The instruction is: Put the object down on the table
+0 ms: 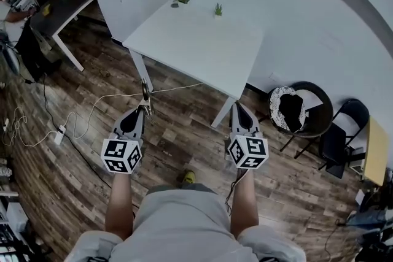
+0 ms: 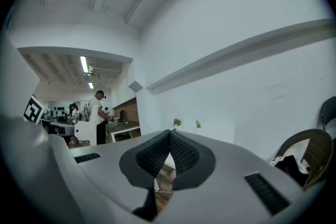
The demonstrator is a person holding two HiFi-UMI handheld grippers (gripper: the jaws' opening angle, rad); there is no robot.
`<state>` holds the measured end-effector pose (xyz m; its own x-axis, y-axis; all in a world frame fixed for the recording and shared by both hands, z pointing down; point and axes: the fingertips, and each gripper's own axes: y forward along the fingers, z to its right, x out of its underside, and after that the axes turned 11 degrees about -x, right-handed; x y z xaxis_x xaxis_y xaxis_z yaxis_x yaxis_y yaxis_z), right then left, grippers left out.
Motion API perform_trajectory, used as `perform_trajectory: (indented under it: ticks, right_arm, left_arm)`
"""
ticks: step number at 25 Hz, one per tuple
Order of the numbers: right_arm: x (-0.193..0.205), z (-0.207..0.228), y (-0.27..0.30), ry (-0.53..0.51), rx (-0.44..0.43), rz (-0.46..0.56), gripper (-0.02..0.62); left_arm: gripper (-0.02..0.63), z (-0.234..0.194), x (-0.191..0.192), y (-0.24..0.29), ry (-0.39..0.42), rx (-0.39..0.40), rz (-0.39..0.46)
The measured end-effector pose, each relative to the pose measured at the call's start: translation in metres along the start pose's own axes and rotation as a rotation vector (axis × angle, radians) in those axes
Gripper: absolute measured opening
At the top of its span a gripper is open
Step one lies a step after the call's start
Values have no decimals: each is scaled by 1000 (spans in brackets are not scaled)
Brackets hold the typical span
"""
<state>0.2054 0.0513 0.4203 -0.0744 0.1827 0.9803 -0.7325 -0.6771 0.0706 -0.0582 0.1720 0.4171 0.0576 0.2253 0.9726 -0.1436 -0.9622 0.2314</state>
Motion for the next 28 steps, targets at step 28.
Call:
perform_trajectory:
  ticks: [28]
  right_arm:
    - [-20,99,188,-17,83,12,9]
  left_arm:
    - [20,-44,-22,212,-30,65,-10]
